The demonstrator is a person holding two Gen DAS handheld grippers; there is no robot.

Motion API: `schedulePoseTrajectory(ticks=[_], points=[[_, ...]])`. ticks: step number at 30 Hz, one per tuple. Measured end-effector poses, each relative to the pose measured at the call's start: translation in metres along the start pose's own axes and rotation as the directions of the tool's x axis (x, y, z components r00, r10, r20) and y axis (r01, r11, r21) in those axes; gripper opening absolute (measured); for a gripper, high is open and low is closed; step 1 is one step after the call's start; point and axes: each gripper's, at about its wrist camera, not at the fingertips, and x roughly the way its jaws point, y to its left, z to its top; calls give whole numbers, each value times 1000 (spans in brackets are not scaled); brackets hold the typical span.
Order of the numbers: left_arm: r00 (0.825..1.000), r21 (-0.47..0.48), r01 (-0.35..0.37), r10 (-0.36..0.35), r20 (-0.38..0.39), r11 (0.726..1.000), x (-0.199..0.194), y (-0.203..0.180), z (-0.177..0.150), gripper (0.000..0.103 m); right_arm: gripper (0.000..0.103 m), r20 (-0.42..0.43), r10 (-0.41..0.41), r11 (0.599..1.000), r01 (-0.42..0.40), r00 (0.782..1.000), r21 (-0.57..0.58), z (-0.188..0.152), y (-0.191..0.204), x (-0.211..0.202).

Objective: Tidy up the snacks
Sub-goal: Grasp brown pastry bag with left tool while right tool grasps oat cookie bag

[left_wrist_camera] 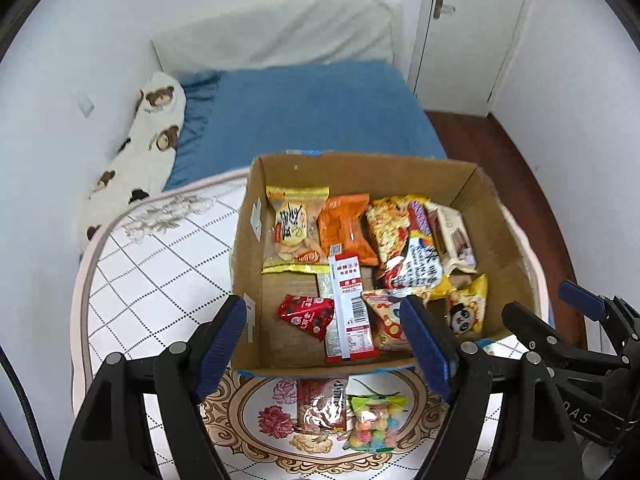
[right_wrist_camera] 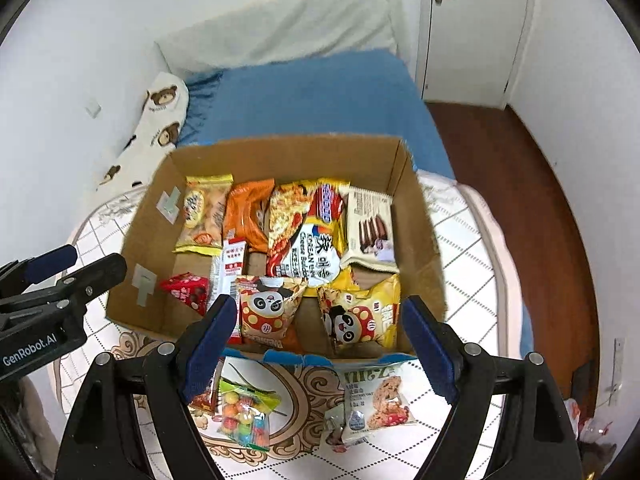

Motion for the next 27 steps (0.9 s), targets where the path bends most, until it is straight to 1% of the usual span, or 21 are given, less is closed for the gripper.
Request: schedulePoseTrajectory(ticks=[4,8,12,15,18,21,22,24,25,27], points=[[996,8,-11,10,88,1000,-33,-5,-11,78,87,69,-4,1000,5,998,-14,-8,4,-32],[990,11,-6,4,140,1000,-58,-9,-21,78,87,122,8,1000,-5,993,-19,-17,7,-61],[985,-3,5,-5,174,1000,-77,-9,-33,78,87,151,28,1000,-26,988,-17,-27,8,-83],[985,-20,16,-12,173,1000,-81,-8,-42,78,87,154,49,999,-48,987,-9,-34,8,-92],[990,-45,19,-12,142,999,-73,-4,-53,78,87,127,63,998,-65,990,16,-44,1,-87],[997,-63,11,-7,71,998,-52,-1,-67,78,87,67,75,995,-79,995,54,-57,-8,-68],[999,-73,5,-2,36,997,-40,1,-73,78,87,46,80,994,-83,996,69,-61,-13,-60],[1000,-80,-15,15,-6,997,-24,4,-83,78,87,-6,81,991,-80,997,106,-72,-24,-39],[998,-78,-30,26,-52,996,-9,6,-88,78,87,-34,78,989,-73,996,127,-77,-30,-27],[992,-78,-41,32,-122,996,18,8,-96,78,87,-92,78,984,-62,993,168,-88,-45,-2]])
